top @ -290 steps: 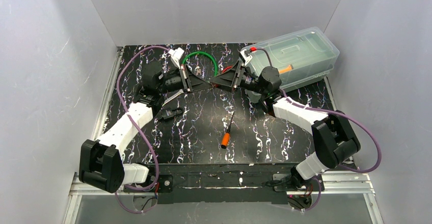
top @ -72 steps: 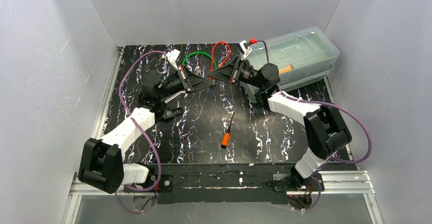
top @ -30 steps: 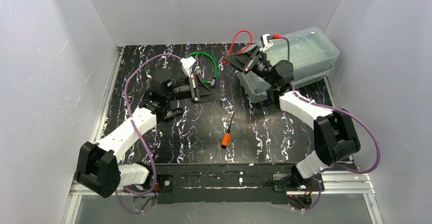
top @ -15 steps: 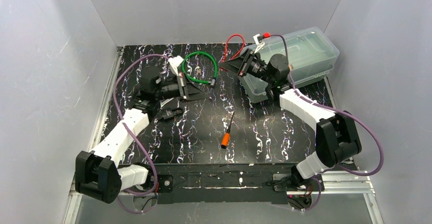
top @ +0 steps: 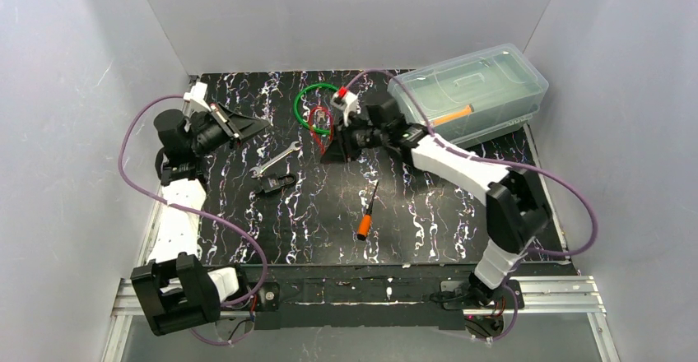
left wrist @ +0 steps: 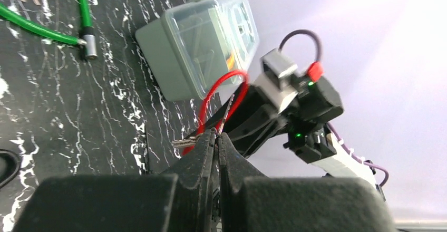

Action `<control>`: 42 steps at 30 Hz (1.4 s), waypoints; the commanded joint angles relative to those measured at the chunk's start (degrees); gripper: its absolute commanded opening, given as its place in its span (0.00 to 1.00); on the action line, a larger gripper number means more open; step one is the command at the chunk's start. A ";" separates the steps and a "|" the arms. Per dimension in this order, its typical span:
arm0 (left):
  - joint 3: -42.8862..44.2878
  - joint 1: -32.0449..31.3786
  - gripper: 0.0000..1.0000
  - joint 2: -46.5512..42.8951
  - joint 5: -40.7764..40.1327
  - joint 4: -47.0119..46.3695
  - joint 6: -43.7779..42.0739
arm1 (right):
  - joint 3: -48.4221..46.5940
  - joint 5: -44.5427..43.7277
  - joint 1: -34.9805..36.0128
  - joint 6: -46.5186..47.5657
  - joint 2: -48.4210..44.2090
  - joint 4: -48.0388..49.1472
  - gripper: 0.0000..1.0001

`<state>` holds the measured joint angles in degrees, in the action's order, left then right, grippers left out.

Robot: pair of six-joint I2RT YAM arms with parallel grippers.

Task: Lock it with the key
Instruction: Place the lock at the center of the board.

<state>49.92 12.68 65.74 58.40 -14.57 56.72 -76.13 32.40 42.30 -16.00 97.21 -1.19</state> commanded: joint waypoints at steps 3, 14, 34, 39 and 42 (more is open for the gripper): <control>-1.82 3.51 0.00 -2.36 3.09 -0.72 -2.14 | -8.68 -2.87 2.43 12.26 9.57 -11.59 0.10; -3.24 6.29 0.00 -0.31 6.32 -0.72 -3.98 | -17.93 -3.20 2.48 20.34 23.69 -19.68 0.23; -3.86 7.75 0.00 1.22 8.49 -0.65 -6.01 | -22.47 -9.98 0.13 20.63 28.56 -23.23 0.56; -3.84 7.74 0.00 2.14 8.49 0.04 -8.94 | -22.34 -11.33 -1.62 20.51 26.19 -22.86 0.66; -3.26 7.52 0.00 3.08 8.52 2.95 -13.33 | -22.46 -10.40 -1.98 21.12 23.84 -22.70 0.71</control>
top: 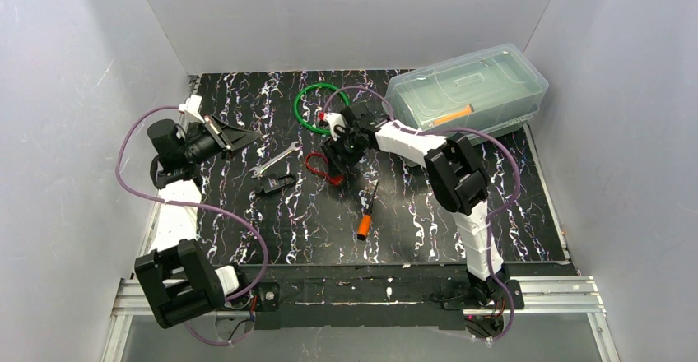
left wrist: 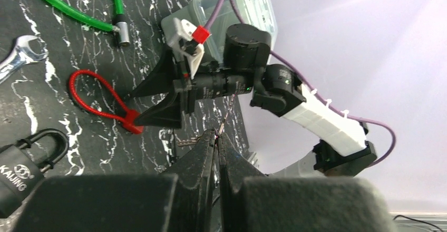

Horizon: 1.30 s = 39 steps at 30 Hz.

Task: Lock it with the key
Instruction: Place the lock at the center of the board, then place the key at the center of the board.

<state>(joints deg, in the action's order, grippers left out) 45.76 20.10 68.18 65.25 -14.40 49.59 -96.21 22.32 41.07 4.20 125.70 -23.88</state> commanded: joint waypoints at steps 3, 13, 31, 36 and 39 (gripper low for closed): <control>5.98 -1.95 0.00 3.06 -3.08 20.45 -20.91 | -2.26 2.44 -0.82 1.07 -7.57 0.19 0.74; 14.70 -18.26 0.00 10.27 -19.16 37.03 -47.34 | 4.45 6.52 -0.89 0.60 -21.99 0.36 0.98; 32.65 -39.05 0.00 33.31 -42.93 44.28 -74.92 | 30.73 8.33 -7.27 -2.68 -51.29 11.97 0.98; 33.86 -41.41 0.00 37.14 -47.83 44.44 -78.52 | 33.37 10.54 -9.87 -9.00 -53.94 14.59 0.98; 34.23 -42.01 0.00 38.70 -49.15 43.98 -79.22 | 34.24 10.85 -11.46 -11.99 -54.82 15.31 0.98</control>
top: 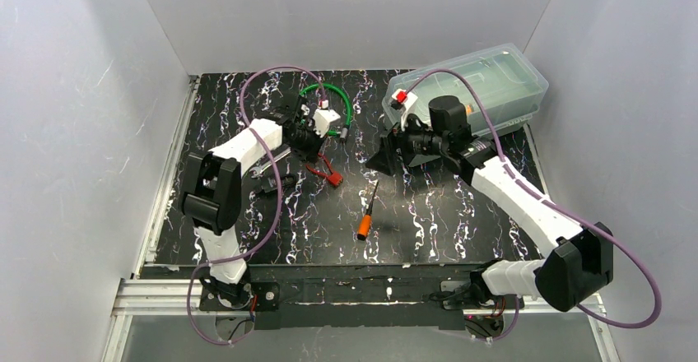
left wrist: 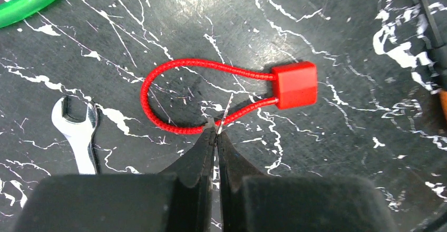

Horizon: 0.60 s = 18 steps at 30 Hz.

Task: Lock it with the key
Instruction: Place the key at the center of the board.

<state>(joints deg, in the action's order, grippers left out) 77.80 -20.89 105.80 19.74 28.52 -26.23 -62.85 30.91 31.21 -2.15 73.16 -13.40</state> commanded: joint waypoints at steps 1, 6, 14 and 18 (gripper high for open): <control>2.41 -1.08 0.00 1.54 -3.70 0.91 -3.22 | 1.07 3.06 -2.19 -5.89 -2.35 4.91 0.98; 2.15 -1.18 0.04 2.83 -3.27 -0.04 -2.14 | 2.67 8.01 -4.38 -6.42 -2.93 6.57 0.98; 3.32 -1.12 0.47 -0.62 -1.11 4.33 -1.80 | 4.24 11.08 -4.85 -5.38 -3.74 7.04 0.98; 1.43 0.57 0.76 -8.19 -1.11 11.12 -6.14 | 5.08 10.24 -4.85 -5.37 -3.35 7.66 0.98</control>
<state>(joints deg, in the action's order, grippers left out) 78.89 -21.89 107.26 17.19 31.33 -28.29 -58.44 40.08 26.48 -7.53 71.18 -8.72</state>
